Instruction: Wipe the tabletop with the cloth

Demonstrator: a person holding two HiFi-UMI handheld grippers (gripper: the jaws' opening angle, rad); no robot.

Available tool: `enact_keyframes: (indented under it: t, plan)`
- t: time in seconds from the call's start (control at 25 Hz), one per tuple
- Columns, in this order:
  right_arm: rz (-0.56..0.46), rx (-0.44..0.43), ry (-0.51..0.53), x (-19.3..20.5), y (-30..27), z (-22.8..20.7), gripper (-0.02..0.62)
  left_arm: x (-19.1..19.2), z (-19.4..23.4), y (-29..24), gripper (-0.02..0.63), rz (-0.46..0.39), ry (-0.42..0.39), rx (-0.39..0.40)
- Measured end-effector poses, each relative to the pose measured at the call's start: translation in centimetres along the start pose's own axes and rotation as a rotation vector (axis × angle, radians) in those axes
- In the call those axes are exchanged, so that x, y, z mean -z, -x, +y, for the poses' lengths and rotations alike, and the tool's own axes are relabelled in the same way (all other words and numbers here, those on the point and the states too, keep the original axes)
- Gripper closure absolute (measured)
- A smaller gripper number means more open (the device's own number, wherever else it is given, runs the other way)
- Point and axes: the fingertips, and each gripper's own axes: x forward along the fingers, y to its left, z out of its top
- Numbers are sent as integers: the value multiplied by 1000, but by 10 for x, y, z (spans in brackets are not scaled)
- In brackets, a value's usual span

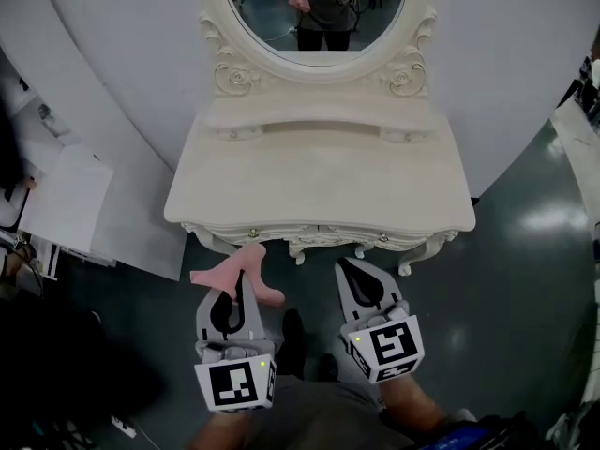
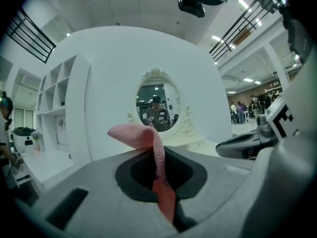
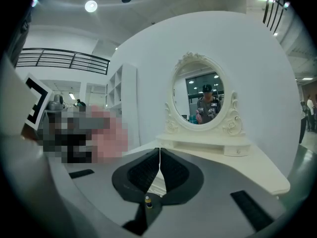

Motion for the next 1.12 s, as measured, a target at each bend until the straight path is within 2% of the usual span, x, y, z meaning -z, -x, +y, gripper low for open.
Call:
enact_keyframes:
  t: [0.28, 0.6, 1.12]
  plan:
    - [20, 10, -59, -11, -65, -4, 580, 5, 41, -54, 586, 16, 17, 33]
    - [-12, 61, 1, -48, -129, -1, 580, -9, 86, -110, 586, -23, 35, 90]
    - [-54, 111, 17, -67, -160, -17, 580, -11, 86, -152, 586, -38, 21, 167]
